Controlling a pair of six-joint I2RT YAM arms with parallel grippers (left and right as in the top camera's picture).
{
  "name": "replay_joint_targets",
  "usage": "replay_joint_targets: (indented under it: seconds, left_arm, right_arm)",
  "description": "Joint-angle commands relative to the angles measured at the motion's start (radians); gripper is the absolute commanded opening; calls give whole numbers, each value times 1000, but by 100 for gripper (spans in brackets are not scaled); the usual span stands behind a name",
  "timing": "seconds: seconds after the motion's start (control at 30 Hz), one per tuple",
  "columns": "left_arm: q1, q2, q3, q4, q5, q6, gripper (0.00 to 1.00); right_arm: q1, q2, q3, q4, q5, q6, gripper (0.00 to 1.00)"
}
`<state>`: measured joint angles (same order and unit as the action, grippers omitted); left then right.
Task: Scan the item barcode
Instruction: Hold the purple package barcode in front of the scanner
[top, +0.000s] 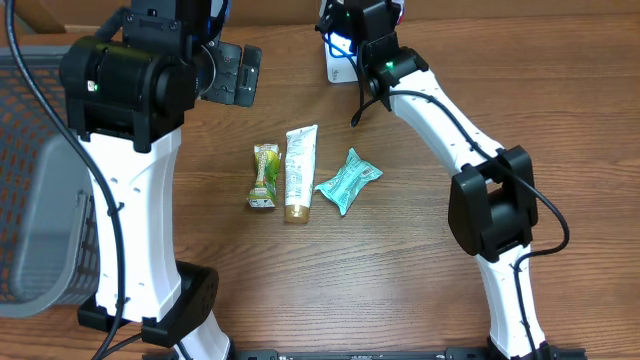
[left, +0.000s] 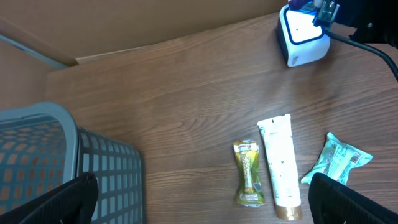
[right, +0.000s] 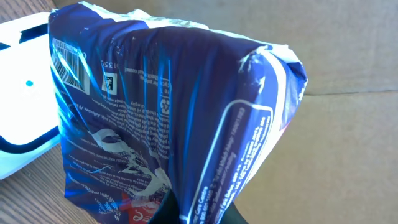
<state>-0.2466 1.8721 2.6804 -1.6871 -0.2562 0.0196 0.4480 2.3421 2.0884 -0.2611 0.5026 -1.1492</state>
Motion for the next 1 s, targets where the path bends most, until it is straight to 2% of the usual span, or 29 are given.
replay_joint_targets:
  seconds: [0.0, 0.43, 0.53, 0.7, 0.97]
  left_arm:
    - [5, 0, 5, -2, -16, 14, 100]
    - [5, 0, 5, -2, -16, 14, 100]
    - [5, 0, 5, -2, -16, 14, 100]
    - [5, 0, 5, -2, -16, 14, 100]
    - [5, 0, 5, -2, -16, 14, 99]
  right_arm:
    - [14, 16, 3, -28, -27, 3, 4]
    - [61, 16, 3, -24, 57, 2, 4]
    - [61, 16, 3, 62, 142, -12, 4]
    - [61, 16, 3, 312, 302, -82, 4]
    - [49, 76, 3, 319, 396, 46, 4]
